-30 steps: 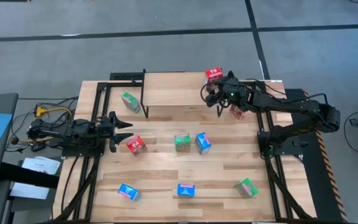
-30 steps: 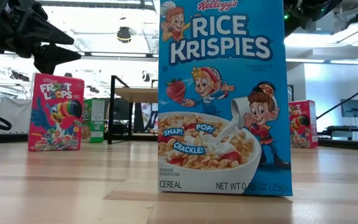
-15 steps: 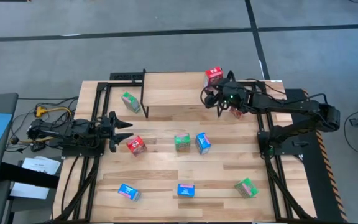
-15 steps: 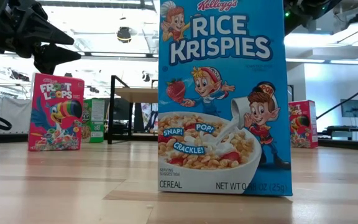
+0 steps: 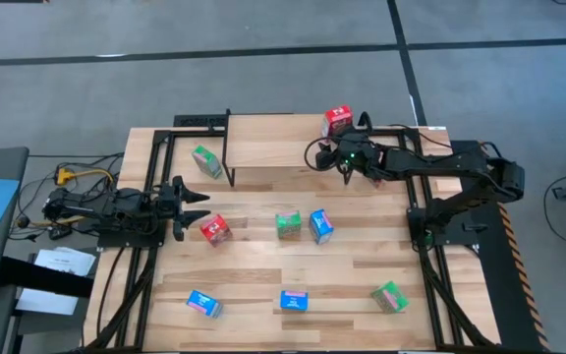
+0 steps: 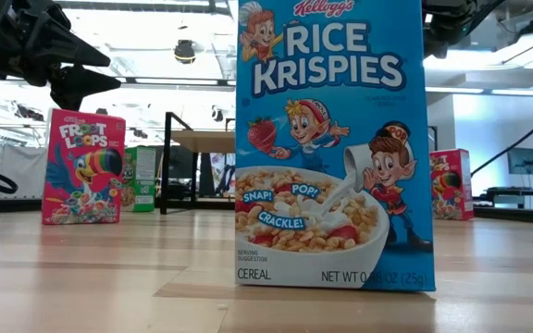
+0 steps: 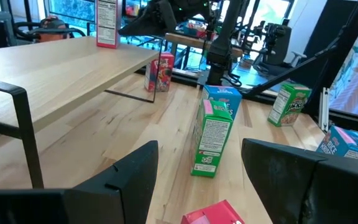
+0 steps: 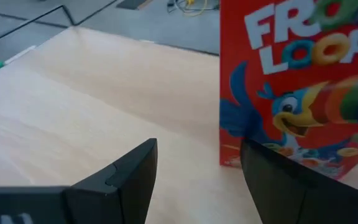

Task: Stack cereal on shelf
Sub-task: Put the bottom right red cereal box on the shelf, then put the middle green cereal box on the shelf

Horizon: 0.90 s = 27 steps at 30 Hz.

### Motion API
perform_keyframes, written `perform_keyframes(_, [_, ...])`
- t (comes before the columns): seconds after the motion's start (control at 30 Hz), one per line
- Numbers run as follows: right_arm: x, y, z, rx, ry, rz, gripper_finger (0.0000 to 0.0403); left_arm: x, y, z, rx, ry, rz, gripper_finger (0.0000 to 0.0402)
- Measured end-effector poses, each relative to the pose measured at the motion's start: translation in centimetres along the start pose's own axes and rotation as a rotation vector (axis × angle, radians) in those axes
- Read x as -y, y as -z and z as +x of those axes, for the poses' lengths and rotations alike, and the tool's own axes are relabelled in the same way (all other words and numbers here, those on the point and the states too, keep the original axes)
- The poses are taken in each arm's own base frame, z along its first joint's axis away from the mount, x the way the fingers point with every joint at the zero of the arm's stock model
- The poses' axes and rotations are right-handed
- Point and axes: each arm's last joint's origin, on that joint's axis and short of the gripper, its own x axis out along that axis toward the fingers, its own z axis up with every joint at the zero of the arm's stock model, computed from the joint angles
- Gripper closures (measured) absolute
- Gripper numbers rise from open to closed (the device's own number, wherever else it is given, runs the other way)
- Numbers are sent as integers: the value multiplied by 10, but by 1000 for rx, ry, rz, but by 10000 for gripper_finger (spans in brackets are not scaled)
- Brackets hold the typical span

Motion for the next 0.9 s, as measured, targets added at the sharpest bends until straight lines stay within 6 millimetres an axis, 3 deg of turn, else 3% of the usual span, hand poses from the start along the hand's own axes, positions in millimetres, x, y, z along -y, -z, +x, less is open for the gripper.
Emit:
perform_keyframes(0.57, [5, -3, 17, 48, 30, 44, 147, 0, 0, 0, 0, -1, 20, 180])
perform_keyframes(0.7, [-2, -2, 24, 18, 32, 18, 147, 0, 0, 0, 1, 1, 19, 180])
perform_keyframes(0.9, [-11, -4, 17, -18, 19, -14, 147, 0, 0, 0, 0, 3, 19, 180])
